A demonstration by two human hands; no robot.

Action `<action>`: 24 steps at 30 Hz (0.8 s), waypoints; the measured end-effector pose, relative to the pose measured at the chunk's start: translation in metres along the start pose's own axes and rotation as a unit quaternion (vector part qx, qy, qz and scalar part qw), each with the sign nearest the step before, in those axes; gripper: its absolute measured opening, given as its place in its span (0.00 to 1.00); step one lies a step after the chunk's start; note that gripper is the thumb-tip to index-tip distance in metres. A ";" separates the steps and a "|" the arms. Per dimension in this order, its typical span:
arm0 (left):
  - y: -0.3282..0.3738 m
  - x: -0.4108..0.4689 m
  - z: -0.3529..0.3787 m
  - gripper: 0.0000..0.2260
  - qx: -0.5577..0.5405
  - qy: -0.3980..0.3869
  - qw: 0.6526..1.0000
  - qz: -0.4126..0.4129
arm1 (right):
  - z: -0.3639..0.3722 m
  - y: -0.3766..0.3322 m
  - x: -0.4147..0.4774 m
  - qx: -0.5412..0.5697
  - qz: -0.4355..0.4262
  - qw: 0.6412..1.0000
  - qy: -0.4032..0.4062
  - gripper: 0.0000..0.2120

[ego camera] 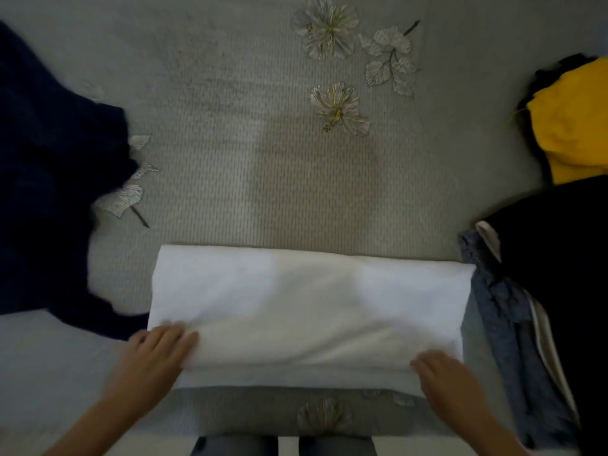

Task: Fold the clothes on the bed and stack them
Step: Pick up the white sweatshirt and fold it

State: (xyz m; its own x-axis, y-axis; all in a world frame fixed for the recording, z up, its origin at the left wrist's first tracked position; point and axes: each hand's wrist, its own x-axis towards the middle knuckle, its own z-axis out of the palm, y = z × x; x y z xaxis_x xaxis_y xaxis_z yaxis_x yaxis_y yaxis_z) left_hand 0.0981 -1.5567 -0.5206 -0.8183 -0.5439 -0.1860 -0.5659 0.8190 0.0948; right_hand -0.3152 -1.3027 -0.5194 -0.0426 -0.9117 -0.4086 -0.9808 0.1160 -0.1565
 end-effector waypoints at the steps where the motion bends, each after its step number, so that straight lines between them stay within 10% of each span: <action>1: 0.007 -0.004 0.007 0.18 -0.005 -0.030 0.999 -0.010 | 0.005 -0.007 0.000 0.017 0.023 0.999 -0.025 0.15; 6: 0.012 0.005 0.011 0.23 -0.021 -0.034 0.997 -0.064 | 0.005 -0.019 0.025 0.119 0.233 0.955 0.138 0.15; 10: 0.037 0.022 0.007 0.24 -0.045 0.027 0.996 -0.070 | -0.004 0.001 0.049 0.308 0.558 0.766 0.087 0.38; 14: 0.079 0.035 0.019 0.23 -0.035 -0.043 0.997 -0.052 | -0.006 0.008 0.046 0.446 0.614 0.649 0.058 0.40; 19: 0.104 0.039 0.038 0.25 -0.046 -0.206 0.972 -0.105 | -0.032 0.008 0.033 0.528 0.575 0.620 0.081 0.20; 24: 0.107 0.049 0.042 0.38 -0.061 -0.220 0.965 -0.126 | -0.083 -0.021 0.026 0.506 0.472 0.697 0.188 0.21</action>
State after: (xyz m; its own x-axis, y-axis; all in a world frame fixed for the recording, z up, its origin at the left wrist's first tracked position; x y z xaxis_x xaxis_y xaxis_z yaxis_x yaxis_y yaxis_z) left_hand 0.0017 -1.4876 -0.5605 -0.5457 -0.5704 -0.6139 -0.7713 0.6283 0.1017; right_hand -0.3117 -1.3615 -0.4526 -0.8115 -0.2578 -0.5244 0.1463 0.7791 -0.6095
